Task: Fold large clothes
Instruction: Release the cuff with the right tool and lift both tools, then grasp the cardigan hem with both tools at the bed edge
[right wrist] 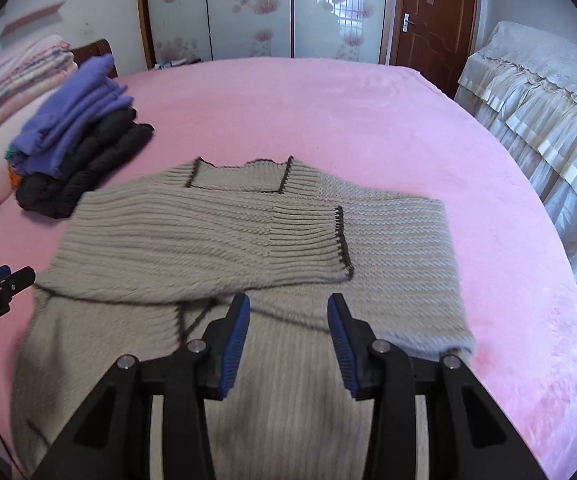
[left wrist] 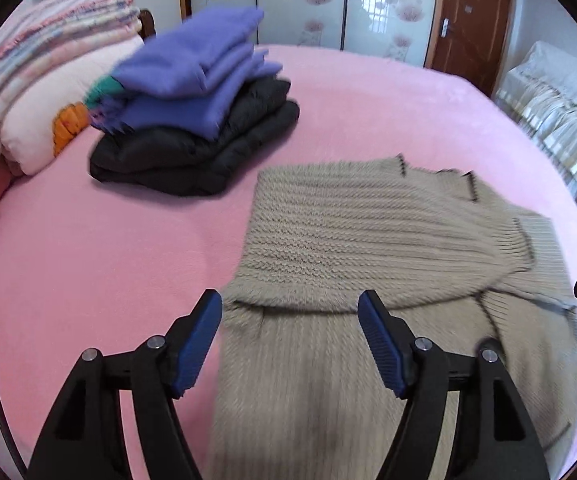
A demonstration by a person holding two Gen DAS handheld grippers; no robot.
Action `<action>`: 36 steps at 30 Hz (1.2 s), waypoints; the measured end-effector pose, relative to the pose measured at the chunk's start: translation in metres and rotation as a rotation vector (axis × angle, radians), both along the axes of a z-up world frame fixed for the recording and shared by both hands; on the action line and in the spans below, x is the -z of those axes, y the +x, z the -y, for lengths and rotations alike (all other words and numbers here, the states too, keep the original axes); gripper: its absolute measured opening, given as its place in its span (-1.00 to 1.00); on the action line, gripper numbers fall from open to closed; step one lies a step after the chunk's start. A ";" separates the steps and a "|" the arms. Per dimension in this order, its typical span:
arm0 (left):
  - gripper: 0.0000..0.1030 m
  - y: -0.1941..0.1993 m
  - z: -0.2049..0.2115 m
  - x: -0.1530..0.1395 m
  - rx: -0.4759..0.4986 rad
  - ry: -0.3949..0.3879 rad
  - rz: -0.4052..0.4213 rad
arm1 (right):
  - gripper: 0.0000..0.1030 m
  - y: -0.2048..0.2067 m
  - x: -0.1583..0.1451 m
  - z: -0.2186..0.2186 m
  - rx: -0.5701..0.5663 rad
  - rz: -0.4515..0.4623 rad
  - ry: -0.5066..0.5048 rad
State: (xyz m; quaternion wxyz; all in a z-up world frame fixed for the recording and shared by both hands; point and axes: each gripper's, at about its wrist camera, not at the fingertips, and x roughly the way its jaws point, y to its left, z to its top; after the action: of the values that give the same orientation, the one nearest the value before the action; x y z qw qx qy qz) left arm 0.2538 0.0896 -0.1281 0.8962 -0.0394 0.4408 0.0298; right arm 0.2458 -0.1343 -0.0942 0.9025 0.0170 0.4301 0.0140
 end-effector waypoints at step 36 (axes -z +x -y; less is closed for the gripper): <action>0.90 -0.273 -0.001 -0.162 0.098 -0.027 0.272 | 0.11 -0.287 -0.153 0.035 -0.015 0.237 0.131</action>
State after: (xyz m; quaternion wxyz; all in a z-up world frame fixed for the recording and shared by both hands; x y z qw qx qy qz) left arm -0.0196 0.0906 0.0337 0.9475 -0.0336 0.3170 -0.0254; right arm -0.0412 -0.1689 0.0591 0.9438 0.0709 0.3187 0.0507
